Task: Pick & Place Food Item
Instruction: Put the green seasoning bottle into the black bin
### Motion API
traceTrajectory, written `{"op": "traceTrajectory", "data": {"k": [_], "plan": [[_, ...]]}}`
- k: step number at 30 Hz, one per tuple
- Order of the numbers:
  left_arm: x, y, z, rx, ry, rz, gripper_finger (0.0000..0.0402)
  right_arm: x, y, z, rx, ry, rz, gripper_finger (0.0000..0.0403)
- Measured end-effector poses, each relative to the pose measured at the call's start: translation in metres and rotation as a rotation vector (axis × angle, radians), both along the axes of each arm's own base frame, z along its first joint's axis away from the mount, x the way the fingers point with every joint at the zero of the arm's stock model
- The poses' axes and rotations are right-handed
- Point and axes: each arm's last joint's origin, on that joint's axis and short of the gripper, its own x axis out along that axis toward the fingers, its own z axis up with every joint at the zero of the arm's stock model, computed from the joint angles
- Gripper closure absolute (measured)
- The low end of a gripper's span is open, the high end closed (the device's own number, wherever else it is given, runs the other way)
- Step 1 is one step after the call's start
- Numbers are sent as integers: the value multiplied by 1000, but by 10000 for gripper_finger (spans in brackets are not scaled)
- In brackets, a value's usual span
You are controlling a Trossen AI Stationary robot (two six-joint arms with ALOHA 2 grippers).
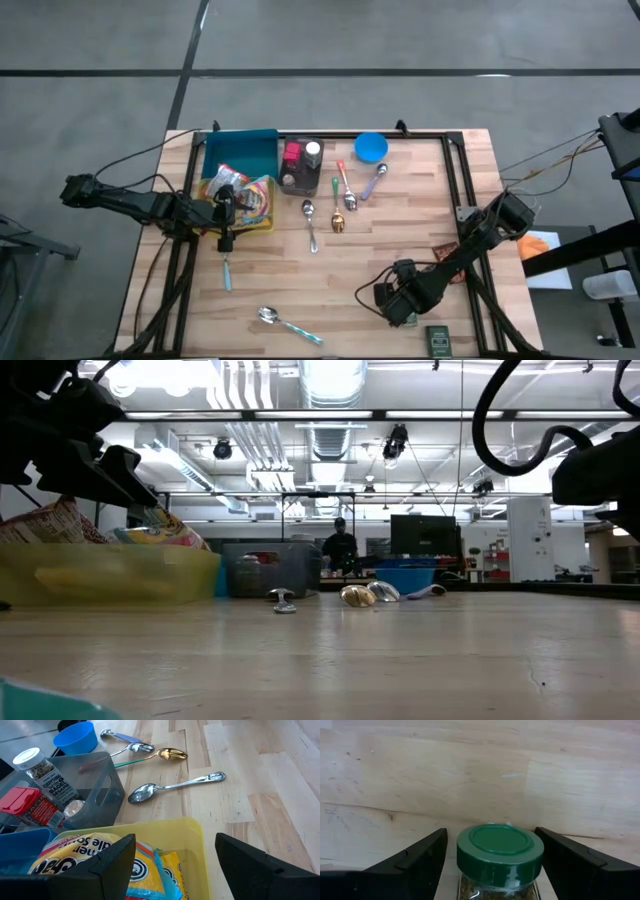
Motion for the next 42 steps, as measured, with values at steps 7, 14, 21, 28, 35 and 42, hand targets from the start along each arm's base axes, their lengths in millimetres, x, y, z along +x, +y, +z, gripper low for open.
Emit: {"op": "traceTrajectory", "data": {"k": [7, 14, 21, 28, 35, 42], "plan": [[0, 0, 0, 1, 0, -1, 130, 1, 1, 2, 4, -5, 3, 185], [0, 0, 0, 1, 0, 0, 130, 1, 0, 0, -1, -9, 3, 204], [0, 0, 0, 0, 0, 0, 130, 2, 1, 2, -1, -9, 3, 196], [0, 0, 0, -1, 0, 1, 130, 2, 1, 1, -3, -8, 2, 193], [0, 0, 0, -2, 0, 1, 130, 2, 1, 2, -7, -12, 3, 191], [0, 0, 0, -1, 0, 1, 130, 2, -5, 15, -100, -122, 6, 190]]}}
